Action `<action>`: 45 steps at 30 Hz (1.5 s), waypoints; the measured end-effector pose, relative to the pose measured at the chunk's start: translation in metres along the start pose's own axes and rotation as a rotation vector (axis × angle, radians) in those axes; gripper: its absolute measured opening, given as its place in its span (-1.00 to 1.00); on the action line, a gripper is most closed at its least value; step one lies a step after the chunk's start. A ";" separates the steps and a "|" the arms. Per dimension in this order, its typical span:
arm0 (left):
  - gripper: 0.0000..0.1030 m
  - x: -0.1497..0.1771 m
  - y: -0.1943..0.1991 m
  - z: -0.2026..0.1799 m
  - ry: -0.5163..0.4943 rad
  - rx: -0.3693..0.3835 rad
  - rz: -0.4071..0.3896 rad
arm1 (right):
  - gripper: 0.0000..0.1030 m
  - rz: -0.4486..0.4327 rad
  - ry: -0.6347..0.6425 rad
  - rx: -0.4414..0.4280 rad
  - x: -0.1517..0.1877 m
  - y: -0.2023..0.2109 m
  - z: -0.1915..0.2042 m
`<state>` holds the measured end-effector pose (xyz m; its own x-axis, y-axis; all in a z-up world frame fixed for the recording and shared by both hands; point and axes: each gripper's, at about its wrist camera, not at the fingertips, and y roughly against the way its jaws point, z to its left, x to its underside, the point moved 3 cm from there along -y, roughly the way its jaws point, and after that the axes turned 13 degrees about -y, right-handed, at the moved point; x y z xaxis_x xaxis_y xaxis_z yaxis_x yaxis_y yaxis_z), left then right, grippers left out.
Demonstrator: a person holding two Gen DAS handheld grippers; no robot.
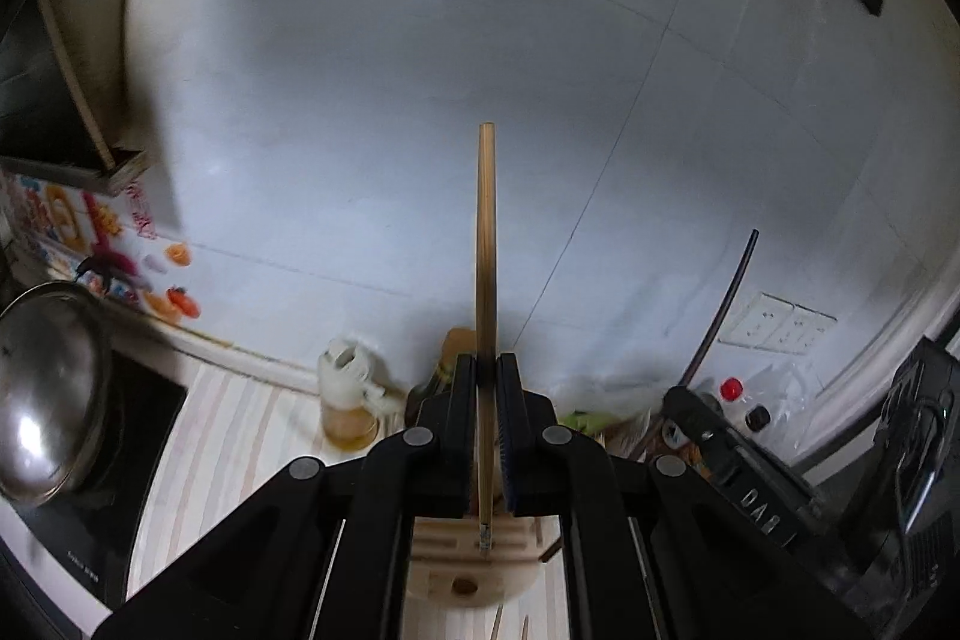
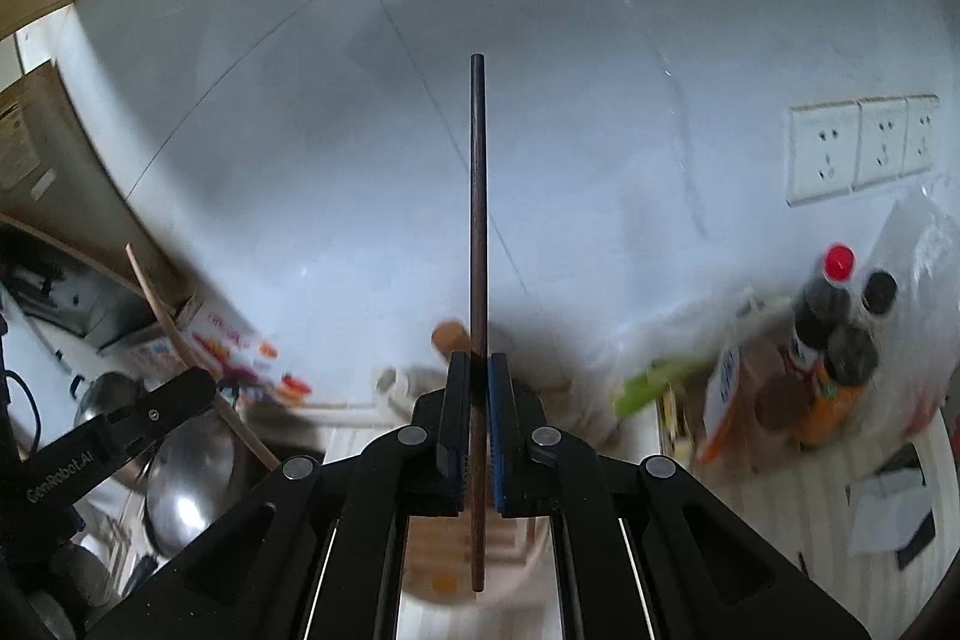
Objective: Organize utensils
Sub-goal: 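Lift both chopsticks upright and carry them over the utensil holder, then release both chopsticks into the holder by opening both tools, then grasp a wooden chopstick with the left tool while the right tool grasps a dark one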
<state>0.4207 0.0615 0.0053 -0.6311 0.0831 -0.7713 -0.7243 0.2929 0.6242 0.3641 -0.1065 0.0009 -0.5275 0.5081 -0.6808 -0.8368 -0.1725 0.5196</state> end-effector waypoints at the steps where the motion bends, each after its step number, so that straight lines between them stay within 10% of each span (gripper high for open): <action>1: -0.93 -0.002 -0.005 -0.001 -0.002 0.002 0.003 | -0.90 -0.003 -0.001 0.001 -0.002 -0.005 0.001; 13: -0.93 0.016 -0.090 0.004 0.022 0.016 0.115 | -0.89 -0.011 0.034 0.019 0.005 -0.064 -0.004; 26: -0.85 0.034 -0.074 -0.003 0.012 0.070 0.193 | -0.87 0.118 0.134 0.012 0.026 -0.061 -0.015; 29: -0.50 0.038 -0.058 0.000 -0.002 0.018 0.199 | -0.54 0.155 0.133 0.009 0.029 -0.053 -0.020; 31: 0.43 0.042 -0.046 0.003 -0.008 -0.013 0.187 | -0.28 0.154 0.123 -0.006 0.029 -0.041 -0.024; 37: 0.97 0.062 -0.012 0.012 -0.032 -0.141 0.162 | 0.02 0.120 0.101 -0.012 0.029 0.001 -0.032; 45: 1.00 0.107 0.020 0.010 -0.062 -0.243 0.142 | 0.84 0.051 0.077 0.071 0.044 0.061 -0.054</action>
<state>0.3415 0.0855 -0.0654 -0.7179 0.1675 -0.6757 -0.6802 0.0377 0.7321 0.2815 -0.1400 -0.0249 -0.5809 0.4337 -0.6888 -0.7976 -0.1346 0.5879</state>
